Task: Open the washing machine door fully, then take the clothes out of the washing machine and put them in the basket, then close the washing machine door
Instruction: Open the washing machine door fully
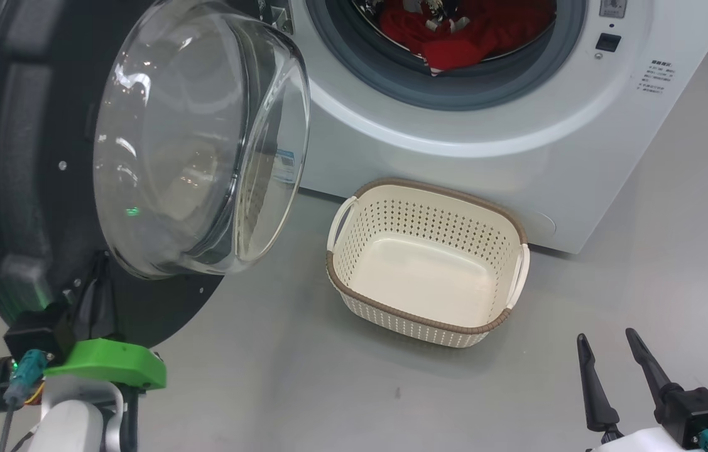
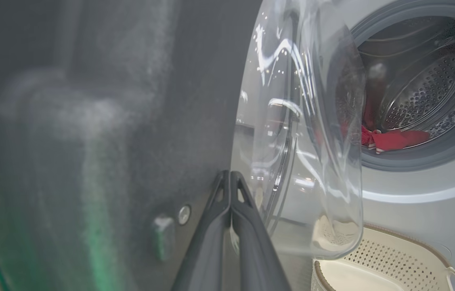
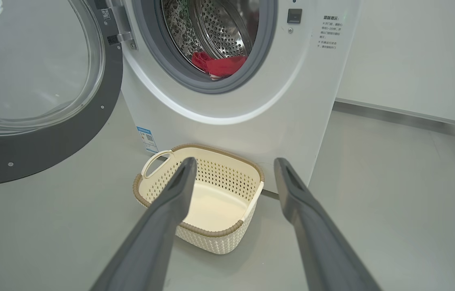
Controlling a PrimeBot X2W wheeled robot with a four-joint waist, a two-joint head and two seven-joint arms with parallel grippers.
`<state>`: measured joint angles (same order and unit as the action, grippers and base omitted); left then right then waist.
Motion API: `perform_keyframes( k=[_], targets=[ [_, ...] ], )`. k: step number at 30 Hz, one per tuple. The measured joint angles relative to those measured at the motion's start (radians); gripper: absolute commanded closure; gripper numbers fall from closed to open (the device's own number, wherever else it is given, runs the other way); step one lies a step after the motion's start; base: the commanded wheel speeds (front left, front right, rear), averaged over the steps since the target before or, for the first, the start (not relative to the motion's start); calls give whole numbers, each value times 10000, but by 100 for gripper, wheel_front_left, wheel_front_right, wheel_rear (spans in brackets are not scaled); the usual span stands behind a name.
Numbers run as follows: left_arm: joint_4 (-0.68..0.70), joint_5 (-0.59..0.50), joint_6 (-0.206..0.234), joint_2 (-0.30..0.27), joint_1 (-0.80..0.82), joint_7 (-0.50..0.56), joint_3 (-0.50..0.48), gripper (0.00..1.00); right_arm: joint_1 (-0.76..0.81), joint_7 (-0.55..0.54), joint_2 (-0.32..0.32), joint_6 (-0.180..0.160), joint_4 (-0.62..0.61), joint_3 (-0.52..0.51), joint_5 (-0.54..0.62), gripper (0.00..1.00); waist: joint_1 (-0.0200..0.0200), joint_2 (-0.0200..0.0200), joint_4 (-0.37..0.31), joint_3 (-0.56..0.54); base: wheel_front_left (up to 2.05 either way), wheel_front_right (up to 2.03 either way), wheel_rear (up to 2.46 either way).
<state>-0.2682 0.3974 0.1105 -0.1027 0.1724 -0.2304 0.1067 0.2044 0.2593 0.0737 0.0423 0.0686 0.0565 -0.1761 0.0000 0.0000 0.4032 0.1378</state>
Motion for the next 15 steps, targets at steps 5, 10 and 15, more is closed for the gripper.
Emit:
perform_keyframes(
  k=[5, 10, 15],
  targets=[
    [-159, 6, 0, 4, 195, -10, -644, 100, -142, 0, 75, 6, -44, -79, 15, 0, 0, 0, -45, 241, 0, 0, 0],
    [-445, 35, 2, -42, 600, -56, -1486, 100, -226, 0, 171, 8, -86, -176, 17, 0, 0, 1, -70, 537, 0, 0, 0],
    [-706, 35, 2, -96, 966, -98, -2080, 100, -400, 0, 219, 38, -102, -219, 29, 0, 0, 1, -68, 783, 0, 0, 0]
  ],
)
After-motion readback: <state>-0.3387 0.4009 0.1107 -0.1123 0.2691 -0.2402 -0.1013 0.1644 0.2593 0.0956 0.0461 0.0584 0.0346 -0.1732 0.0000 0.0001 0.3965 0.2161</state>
